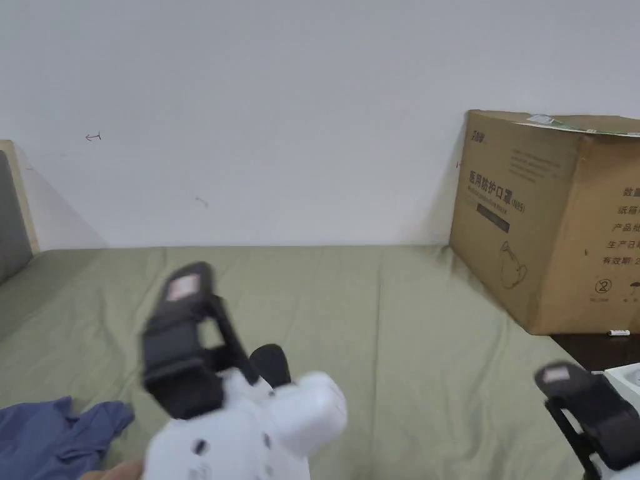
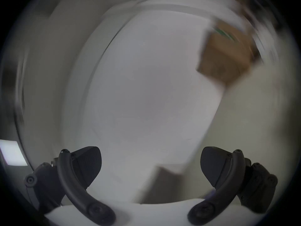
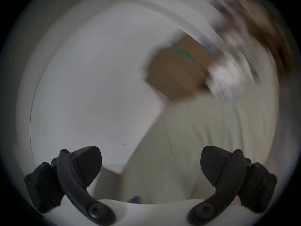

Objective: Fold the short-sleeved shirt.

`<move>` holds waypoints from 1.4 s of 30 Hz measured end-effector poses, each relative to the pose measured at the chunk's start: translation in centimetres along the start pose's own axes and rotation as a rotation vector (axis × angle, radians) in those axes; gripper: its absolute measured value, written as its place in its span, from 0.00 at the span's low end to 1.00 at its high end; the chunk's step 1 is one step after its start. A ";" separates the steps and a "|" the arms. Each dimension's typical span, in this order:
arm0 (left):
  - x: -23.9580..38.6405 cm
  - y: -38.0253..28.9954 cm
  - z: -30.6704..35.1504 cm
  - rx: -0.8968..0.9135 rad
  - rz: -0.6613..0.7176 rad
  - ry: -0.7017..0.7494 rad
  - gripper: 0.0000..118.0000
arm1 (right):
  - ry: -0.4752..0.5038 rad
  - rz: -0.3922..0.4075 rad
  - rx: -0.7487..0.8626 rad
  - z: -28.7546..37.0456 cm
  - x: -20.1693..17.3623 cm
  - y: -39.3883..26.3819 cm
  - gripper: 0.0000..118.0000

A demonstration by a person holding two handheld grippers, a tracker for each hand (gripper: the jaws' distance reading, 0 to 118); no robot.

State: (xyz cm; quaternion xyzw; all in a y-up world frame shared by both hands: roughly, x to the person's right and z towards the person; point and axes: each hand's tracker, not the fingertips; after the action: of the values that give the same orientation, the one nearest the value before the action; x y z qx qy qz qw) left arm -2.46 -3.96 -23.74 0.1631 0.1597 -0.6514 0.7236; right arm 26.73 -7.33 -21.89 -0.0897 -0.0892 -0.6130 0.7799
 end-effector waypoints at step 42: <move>-5.3 -6.8 0.4 -0.250 1.355 -0.244 1.00 | 0.168 1.233 0.318 3.0 -6.5 -6.7 1.00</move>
State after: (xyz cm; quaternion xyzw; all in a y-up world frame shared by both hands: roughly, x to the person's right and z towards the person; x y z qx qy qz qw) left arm -9.76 -0.04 -21.22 0.0679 0.0140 -0.0473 0.9965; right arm 18.59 -2.03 -20.35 0.0407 -0.0495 -0.0360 0.9973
